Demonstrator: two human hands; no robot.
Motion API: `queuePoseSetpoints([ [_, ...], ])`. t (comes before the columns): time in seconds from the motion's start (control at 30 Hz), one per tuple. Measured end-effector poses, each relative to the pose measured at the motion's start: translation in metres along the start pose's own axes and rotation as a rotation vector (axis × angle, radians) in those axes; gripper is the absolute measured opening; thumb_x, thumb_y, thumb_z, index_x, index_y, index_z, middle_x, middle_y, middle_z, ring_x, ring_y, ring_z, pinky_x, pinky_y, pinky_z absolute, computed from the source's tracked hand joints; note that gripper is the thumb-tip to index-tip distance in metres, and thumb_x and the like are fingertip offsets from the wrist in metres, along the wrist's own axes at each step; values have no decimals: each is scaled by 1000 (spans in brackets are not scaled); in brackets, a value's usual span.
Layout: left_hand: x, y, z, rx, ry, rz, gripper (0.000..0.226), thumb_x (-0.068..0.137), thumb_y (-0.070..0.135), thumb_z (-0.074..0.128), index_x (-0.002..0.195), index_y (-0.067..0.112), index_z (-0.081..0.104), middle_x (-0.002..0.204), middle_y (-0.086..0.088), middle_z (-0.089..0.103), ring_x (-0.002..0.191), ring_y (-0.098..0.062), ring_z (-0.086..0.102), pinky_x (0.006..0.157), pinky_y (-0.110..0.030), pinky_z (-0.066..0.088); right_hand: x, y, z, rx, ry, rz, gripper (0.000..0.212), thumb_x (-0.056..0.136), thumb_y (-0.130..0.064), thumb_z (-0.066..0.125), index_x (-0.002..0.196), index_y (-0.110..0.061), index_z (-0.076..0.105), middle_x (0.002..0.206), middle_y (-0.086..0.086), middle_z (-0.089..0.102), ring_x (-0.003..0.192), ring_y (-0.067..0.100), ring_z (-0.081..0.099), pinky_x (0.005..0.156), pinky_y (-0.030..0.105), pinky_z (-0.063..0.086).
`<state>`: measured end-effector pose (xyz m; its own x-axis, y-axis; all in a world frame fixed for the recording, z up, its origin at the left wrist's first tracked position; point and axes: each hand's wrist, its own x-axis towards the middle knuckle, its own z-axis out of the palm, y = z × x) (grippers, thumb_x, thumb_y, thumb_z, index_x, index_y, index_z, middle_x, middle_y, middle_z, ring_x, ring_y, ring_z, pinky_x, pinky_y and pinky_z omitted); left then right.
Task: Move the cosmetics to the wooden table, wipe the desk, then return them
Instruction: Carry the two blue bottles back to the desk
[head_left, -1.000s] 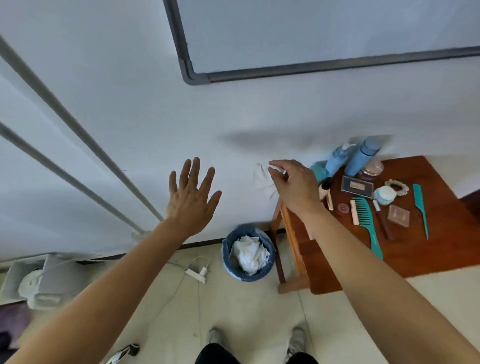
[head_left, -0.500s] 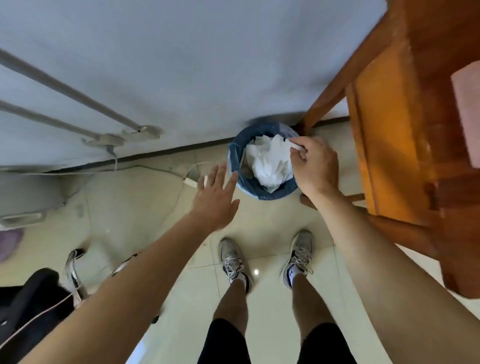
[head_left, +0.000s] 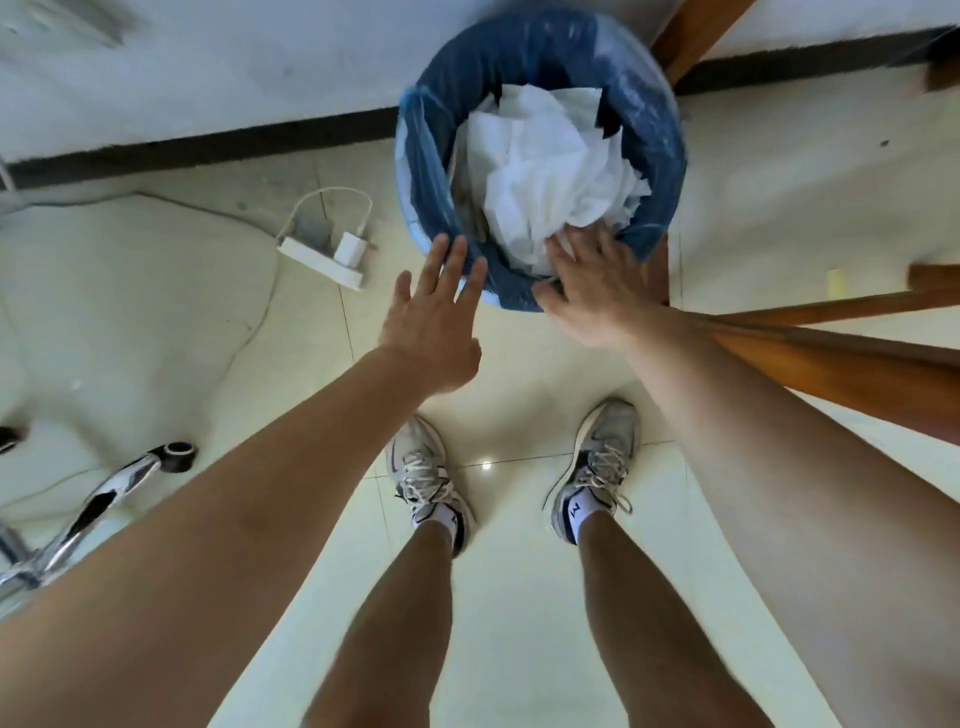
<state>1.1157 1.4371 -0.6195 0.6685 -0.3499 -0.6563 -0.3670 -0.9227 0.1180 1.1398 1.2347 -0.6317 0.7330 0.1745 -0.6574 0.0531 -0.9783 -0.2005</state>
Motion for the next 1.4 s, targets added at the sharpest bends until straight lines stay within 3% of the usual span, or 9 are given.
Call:
queuePoseSetpoints([
  [0.1, -13, 0, -17, 58, 19, -15, 78, 98, 42, 39, 154, 18, -9, 160, -12, -21, 147, -27, -22, 119, -53, 0, -14, -9, -18, 29, 128, 12, 50, 101, -35, 36, 146, -13, 37, 159, 13, 21, 147, 33, 15, 115, 48, 24],
  [0.23, -59, -2, -74, 4, 407, -133, 72, 99, 49, 25, 155, 15, -4, 162, -15, -12, 148, -32, -14, 117, -58, -5, -60, -28, -79, 175, 519, 50, 52, 101, -33, 40, 149, -12, 35, 161, 19, 16, 146, 35, 22, 117, 47, 27],
  [0.37, -107, -11, -163, -4, 685, -111, 67, 102, 51, 21, 156, 15, 5, 162, -15, -6, 149, -35, -6, 117, -61, 0, -108, -44, -158, 169, 747, 9, 57, 102, -42, 35, 151, -12, 34, 161, 21, 15, 147, 37, 21, 117, 46, 25],
  [0.6, -229, -4, -345, 32, 939, -50, 67, 103, 49, 27, 156, 11, 11, 161, -23, 3, 148, -41, 1, 114, -65, 4, -244, -97, -300, 124, 713, 81, 67, 102, -51, 31, 158, -18, 12, 163, 19, -2, 151, 34, 3, 120, 48, 14],
  [0.8, -311, 42, -509, 80, 1135, 72, 67, 104, 50, 24, 156, 12, 8, 161, -22, 3, 148, -40, 0, 115, -64, 6, -365, -97, -436, 42, 965, 72, 66, 102, -50, 33, 157, -19, 13, 164, 18, 0, 151, 36, 3, 122, 50, 12],
  [0.97, -362, 114, -636, 90, 1278, 247, 65, 104, 51, 22, 155, 12, 13, 161, -20, 6, 149, -37, 2, 115, -62, 10, -477, -36, -534, -8, 1210, 235, 69, 101, -51, 34, 158, -19, 11, 164, 15, 0, 151, 33, 3, 122, 49, 12],
  [1.07, -381, 153, -677, 93, 1375, 359, 64, 103, 50, 26, 155, 12, 18, 162, -17, 10, 149, -35, 4, 116, -59, 11, -534, 9, -561, -23, 1310, 343, 72, 100, -56, 31, 157, -21, 5, 165, 14, -2, 152, 31, 3, 121, 45, 10],
  [1.23, -371, 220, -678, -30, 1343, 417, 64, 102, 50, 27, 154, 13, 20, 162, -16, 9, 150, -34, 3, 116, -59, 13, -577, 78, -551, 83, 1381, 456, 74, 99, -58, 32, 157, -25, 1, 165, 11, -3, 151, 30, 6, 120, 48, 14],
  [1.4, -320, 289, -642, -83, 1156, 313, 71, 98, 55, 21, 156, 15, 12, 163, -14, -2, 150, -32, -6, 118, -57, 7, -566, 153, -525, 176, 1255, 435, 82, 96, -55, 40, 156, -25, -7, 164, 12, -9, 151, 32, 3, 121, 50, 15],
])
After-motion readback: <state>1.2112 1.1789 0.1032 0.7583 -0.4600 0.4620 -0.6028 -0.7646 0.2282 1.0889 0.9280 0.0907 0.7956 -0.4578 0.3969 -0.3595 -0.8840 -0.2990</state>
